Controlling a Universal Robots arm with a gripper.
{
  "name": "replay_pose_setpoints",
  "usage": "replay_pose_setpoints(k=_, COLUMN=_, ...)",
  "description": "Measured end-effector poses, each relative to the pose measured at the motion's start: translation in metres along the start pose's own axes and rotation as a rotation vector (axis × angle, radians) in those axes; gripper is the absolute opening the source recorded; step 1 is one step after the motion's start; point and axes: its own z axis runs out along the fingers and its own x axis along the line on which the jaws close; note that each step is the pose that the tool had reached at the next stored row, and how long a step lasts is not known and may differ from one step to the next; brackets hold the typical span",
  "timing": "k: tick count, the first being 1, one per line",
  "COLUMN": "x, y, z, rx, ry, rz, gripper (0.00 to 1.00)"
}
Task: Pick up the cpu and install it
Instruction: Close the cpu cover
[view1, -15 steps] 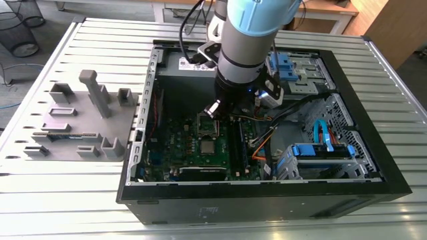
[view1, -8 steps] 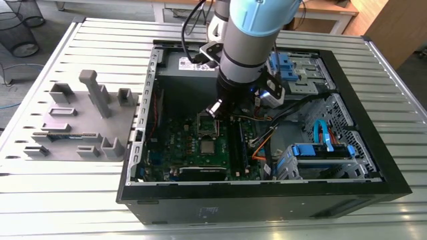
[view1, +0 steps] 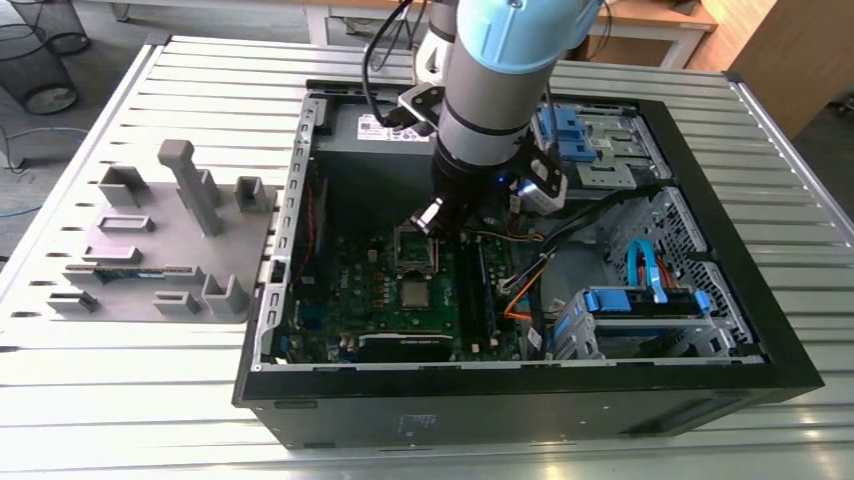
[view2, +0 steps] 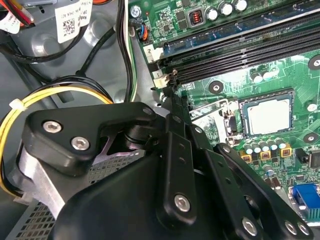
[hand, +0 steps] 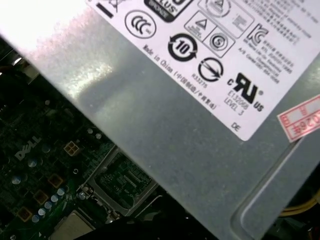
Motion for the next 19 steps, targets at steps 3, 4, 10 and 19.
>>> replay_pose_setpoints(k=3, x=0.0002, y=0.0002, z=0.0002, rx=-0.0001, ry=-0.0002, rz=0.0, gripper=0.11)
replay_pose_setpoints(k=4, x=0.0002, y=0.0002, z=0.0002, rx=-0.0001, ry=-0.0002, rz=0.0, gripper=0.11)
replay_pose_setpoints(k=10, x=-0.0021, y=-0.0006, z=0.0003, rx=-0.0002, ry=-0.0004, rz=0.0, gripper=0.11)
replay_pose_setpoints(k=19, x=-0.0018, y=0.0033, z=0.0009, rx=0.0001, ry=-0.0005, rz=0.0, gripper=0.11)
